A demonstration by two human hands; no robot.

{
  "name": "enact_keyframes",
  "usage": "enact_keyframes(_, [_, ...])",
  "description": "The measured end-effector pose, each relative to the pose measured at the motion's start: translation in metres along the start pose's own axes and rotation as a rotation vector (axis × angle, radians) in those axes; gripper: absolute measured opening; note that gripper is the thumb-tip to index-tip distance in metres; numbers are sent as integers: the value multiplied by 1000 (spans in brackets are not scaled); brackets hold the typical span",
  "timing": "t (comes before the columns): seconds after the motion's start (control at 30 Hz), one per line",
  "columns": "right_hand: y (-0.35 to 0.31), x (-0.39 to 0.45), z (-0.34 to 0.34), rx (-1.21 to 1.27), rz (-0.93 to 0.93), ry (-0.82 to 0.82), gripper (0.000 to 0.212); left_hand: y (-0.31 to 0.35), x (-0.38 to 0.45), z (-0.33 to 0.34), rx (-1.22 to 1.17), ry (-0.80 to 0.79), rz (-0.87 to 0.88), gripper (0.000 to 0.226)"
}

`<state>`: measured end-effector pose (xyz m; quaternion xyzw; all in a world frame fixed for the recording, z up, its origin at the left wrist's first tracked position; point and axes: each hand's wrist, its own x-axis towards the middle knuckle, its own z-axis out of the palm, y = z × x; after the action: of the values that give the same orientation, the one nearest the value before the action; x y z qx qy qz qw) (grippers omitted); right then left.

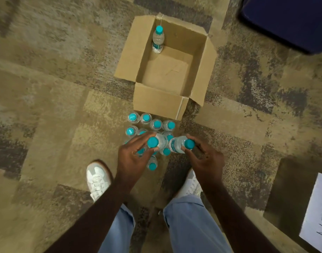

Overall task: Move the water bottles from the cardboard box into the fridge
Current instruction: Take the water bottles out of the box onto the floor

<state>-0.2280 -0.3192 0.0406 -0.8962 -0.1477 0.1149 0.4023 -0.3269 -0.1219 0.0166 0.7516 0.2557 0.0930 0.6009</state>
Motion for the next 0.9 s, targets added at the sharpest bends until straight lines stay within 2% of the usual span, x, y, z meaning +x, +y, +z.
enact_keyframes(0.1, [-11, -3, 4, 12, -57, -63, 43, 1, -22, -9, 30, 92, -17, 39])
enact_keyframes(0.27, [-30, 6, 17, 29, -142, -131, 43, -16, -38, -22, 43, 154, 31, 37])
enact_keyframes(0.63, [-66, -21, 72, 57, -94, -63, 38, -34, -57, -98, 101, 156, 86, 35])
enact_keyframes(0.9, [-72, -45, 111, -35, -125, -216, 41, -61, -85, -125, 167, 179, 10, 38])
